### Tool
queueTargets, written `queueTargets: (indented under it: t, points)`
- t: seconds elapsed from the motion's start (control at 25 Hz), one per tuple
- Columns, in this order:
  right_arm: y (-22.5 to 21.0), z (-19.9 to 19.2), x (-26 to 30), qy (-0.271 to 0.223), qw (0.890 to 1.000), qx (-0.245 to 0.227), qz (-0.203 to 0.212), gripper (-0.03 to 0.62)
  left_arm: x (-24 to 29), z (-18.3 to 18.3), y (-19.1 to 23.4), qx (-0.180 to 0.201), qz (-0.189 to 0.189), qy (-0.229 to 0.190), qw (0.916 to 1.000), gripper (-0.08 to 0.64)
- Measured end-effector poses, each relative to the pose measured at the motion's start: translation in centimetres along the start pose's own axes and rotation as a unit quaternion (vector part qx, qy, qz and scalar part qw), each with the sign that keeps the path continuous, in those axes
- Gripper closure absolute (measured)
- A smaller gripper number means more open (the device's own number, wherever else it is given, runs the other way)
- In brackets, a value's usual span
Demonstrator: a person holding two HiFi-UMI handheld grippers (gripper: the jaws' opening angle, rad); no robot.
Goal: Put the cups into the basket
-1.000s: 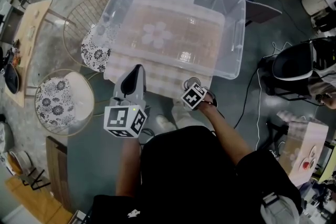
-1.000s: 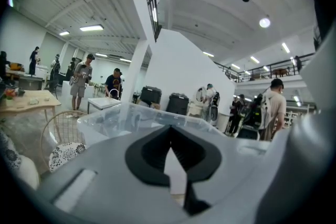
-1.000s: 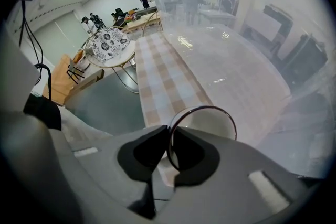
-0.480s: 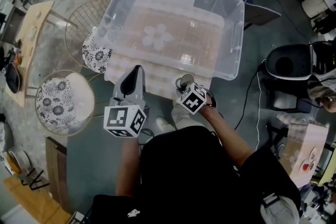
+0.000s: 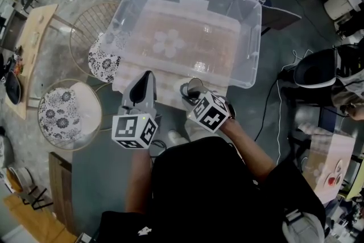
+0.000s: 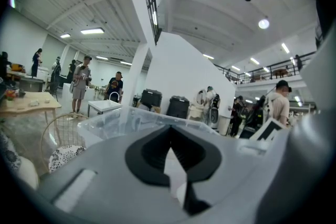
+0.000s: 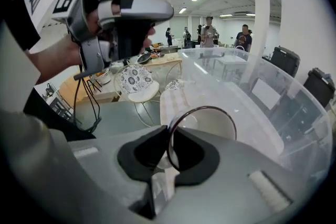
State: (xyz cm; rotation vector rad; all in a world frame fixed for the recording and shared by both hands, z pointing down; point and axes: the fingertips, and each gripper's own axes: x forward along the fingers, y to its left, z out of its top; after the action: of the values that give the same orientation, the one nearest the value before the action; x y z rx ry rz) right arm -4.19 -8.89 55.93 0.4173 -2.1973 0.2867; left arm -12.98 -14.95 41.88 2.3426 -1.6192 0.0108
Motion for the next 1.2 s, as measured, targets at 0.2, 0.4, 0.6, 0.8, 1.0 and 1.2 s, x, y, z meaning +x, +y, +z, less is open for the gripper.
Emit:
queueTargets:
  t: [0.2, 0.4, 0.6, 0.8, 1.0, 1.2]
  points:
    - [0.2, 3.1, -2.6, -0.036, 0.999, -0.01, -0.003, 0.555, 0.2, 0.6, -0.1, 0.001, -0.002, -0.006, 1.0, 0.555]
    - [-0.8, 5.6, -5.0, -0.069, 0.997, -0.014, -0.015, 0.554, 0.5, 1.1, -0.2, 0.003, -0.005, -0.012, 0.9999, 0.555]
    - [-3.6, 7.7, -6.5, -0.094, 0.995, -0.021, -0.04, 0.555, 1.4, 1.5, -0.3, 0.005, -0.009, -0.016, 0.9998, 0.555]
    - [-6.8, 8.5, -6.8, -0.098, 0.994, -0.015, -0.052, 0.554, 2.3, 1.5, 0.3, 0.008, -0.003, -0.011, 0.9999, 0.555]
    - [-10.3, 8.4, -6.4, -0.087, 0.994, -0.01, -0.059, 0.555, 3.6, 1.7, 1.1, 0.008, 0.009, -0.007, 0.9999, 0.555]
    - [-13.7, 7.5, -4.1, -0.062, 0.997, 0.001, -0.051, 0.554, 4.7, 1.9, 1.8, 0.009, 0.019, -0.003, 0.9998, 0.555]
